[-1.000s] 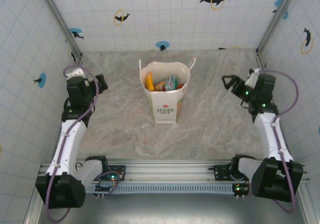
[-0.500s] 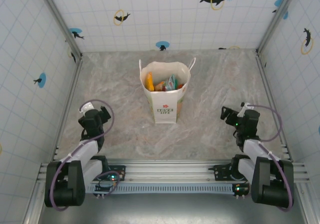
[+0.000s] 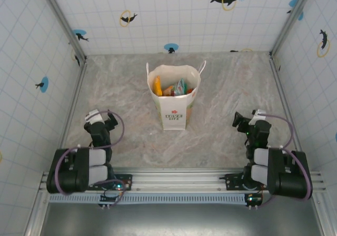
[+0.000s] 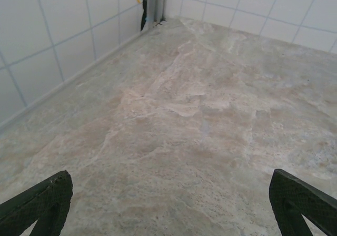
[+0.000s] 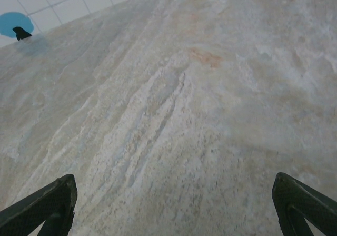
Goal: Place the snacks into the paper bag
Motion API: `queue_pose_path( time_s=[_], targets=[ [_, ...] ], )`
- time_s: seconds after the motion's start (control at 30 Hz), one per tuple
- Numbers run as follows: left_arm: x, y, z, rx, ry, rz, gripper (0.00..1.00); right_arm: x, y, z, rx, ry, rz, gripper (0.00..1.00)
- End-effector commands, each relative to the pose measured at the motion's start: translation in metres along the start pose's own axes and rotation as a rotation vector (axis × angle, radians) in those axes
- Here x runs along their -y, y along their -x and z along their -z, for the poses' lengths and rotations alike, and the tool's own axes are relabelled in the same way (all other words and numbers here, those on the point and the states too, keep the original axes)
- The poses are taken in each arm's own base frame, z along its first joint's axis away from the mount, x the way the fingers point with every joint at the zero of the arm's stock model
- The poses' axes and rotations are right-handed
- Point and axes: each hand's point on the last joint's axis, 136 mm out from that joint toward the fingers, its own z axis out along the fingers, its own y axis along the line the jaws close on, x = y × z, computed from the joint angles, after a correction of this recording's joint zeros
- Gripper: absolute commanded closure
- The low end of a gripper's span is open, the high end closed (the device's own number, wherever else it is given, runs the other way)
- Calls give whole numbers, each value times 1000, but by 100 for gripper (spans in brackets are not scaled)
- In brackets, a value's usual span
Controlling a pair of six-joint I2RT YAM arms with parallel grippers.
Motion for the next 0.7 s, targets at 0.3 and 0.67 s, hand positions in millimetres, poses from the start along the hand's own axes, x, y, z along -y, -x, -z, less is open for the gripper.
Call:
queue_pose_path(
  time_s=[0.3, 0.67],
  targets=[
    [-5, -17, -2, -4, 38, -54, 2, -12, -5, -9, 61, 26, 173, 1],
    [-4, -16, -2, 0, 36, -58, 2, -7, -10, -14, 25, -25, 194, 1]
  ],
)
